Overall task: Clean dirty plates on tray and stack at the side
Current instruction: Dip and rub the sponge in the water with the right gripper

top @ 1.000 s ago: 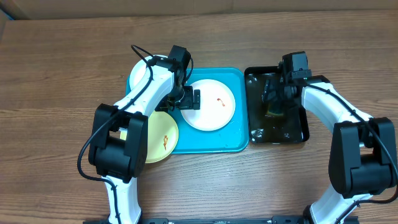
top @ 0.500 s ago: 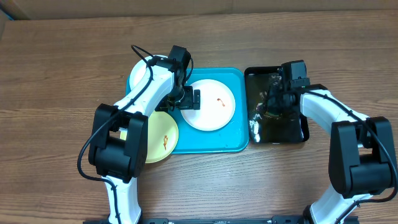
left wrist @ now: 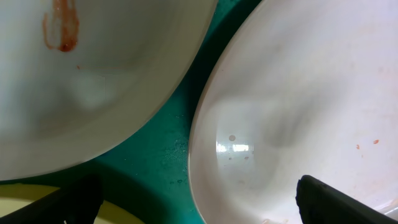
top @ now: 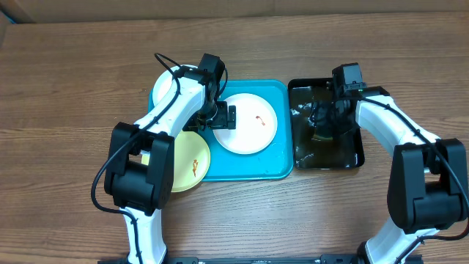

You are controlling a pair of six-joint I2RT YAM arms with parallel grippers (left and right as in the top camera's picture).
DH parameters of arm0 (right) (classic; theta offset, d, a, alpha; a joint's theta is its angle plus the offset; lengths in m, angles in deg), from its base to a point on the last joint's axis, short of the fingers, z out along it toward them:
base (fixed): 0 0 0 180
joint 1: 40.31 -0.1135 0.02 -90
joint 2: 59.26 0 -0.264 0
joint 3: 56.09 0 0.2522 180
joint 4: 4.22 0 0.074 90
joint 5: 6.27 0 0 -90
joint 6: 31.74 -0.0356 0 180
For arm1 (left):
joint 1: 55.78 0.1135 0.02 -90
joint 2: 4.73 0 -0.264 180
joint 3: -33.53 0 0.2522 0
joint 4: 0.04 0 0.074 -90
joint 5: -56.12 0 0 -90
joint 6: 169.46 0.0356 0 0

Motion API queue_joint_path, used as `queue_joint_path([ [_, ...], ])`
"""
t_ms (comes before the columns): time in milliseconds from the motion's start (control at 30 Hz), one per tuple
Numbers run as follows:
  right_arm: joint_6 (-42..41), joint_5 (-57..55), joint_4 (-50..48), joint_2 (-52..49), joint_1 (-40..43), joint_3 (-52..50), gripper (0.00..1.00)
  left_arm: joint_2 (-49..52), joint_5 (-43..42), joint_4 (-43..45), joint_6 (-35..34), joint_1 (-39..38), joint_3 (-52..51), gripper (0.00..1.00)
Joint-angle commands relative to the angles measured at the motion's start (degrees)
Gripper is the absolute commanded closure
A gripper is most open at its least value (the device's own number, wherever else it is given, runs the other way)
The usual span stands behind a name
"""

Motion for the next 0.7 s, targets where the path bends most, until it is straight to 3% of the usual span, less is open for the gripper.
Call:
queue_joint_path([
  [0,0.15,-0.74,0.37,0.04,0.04,0.13,0.25,0.98,-0.39,0.26,-0.35,0.22,0.26,0.0],
  [333,1.51,-1.22,3.78,0.04,0.04,0.13,0.2,0.98,-0.39,1.79,-0.28,0.22,0.26,0.0],
  [367,1.51,-1.22,3.78,0.04,0.04,0.13,0.2,0.98,-0.42,1.38,0.15,0.22,0.26,0.08],
  [500,1.46,-1.07,4.04,0.04,0.04,0.13,0.23,0.98,-0.44,0.57,-0.98,0.22,0.26,0.73],
  [533,1.44,-0.94,4.24,0.04,0.04,0.13,0.25,0.98,-0.44,0.57,-1.7,0.22,0.26,0.83],
  [567,1.44,-0.94,4.42,0.04,0.04,0.13,0.29,0.98,-0.44,0.59,-2.23,0.22,0.26,0.89],
  [667,1.42,-0.98,5.2,0.04,0.0,0.13,0.31,0.98,-0.42,0.63,-3.54,0.2,0.26,0.86],
])
